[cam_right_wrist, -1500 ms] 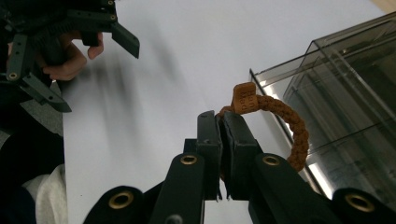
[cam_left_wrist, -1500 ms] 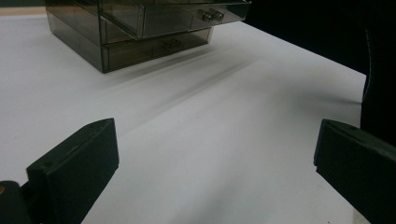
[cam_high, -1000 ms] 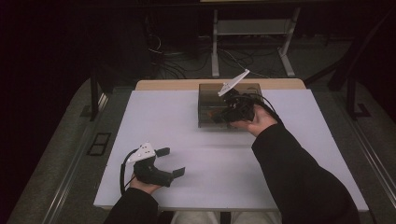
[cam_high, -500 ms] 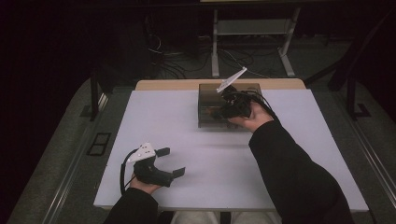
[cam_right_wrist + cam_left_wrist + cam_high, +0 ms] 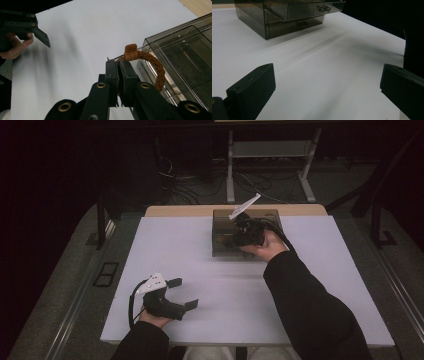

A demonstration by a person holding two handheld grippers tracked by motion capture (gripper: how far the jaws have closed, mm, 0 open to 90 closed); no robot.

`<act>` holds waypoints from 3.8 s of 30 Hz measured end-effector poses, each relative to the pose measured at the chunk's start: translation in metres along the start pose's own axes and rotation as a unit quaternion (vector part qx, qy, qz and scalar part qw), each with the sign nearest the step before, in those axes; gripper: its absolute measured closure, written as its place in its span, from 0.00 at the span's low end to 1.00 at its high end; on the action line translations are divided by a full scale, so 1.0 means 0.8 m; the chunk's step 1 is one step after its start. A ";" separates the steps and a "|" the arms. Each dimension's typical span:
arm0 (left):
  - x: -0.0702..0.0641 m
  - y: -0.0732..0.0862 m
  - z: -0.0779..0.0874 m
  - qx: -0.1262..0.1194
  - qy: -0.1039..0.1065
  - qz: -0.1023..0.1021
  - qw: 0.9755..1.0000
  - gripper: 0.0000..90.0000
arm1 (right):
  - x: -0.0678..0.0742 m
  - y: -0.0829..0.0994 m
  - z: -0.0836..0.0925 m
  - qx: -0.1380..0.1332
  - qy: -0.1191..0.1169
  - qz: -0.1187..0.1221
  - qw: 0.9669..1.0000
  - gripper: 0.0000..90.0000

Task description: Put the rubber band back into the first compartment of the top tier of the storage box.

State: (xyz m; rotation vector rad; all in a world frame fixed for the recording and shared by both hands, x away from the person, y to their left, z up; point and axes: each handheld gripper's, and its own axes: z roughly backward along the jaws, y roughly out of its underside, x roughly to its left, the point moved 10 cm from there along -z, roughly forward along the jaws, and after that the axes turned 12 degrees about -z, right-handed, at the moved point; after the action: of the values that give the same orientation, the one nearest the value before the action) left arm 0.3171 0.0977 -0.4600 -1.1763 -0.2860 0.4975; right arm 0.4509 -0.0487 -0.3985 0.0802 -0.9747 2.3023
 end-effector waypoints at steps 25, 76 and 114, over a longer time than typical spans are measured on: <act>0.000 0.001 0.000 0.002 0.001 -0.002 1.000 0.00 | -0.022 0.008 -0.028 0.008 -0.008 -0.028 1.000 0.94; -0.002 0.002 -0.002 0.006 0.005 -0.001 1.000 0.00 | -0.028 0.006 0.009 -0.038 0.056 -0.057 0.996 0.44; -0.002 0.003 -0.004 0.008 0.005 -0.002 1.000 0.00 | 0.002 0.096 0.082 -0.070 0.065 -0.072 0.993 0.00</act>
State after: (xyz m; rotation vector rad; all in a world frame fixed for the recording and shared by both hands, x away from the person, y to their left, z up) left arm 0.3168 0.0946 -0.4631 -1.1630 -0.2750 0.4894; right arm 0.3943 -0.1321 -0.3985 -0.0544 -1.0258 2.0744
